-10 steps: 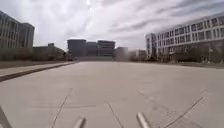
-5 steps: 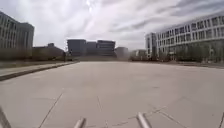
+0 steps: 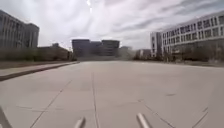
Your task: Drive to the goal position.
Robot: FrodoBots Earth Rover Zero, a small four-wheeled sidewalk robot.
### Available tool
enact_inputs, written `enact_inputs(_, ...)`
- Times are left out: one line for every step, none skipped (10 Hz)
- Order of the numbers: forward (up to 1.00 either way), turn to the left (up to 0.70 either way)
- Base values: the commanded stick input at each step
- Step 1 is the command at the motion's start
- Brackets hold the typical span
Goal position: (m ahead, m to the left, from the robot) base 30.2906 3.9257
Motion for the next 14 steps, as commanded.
enact_inputs(1.00,0.00)
enact_inputs(1.00,0.00)
enact_inputs(1.00,0.00)
enact_inputs(1.00,0.00)
enact_inputs(1.00,0.00)
enact_inputs(1.00,0.00)
enact_inputs(1.00,0.00)
enact_inputs(1.00,0.00)
enact_inputs(1.00,0.00)
enact_inputs(1.00,0.00)
enact_inputs(1.00,0.00)
enact_inputs(1.00,0.03)
enact_inputs(1.00,0.22)
enact_inputs(1.00,0.00)
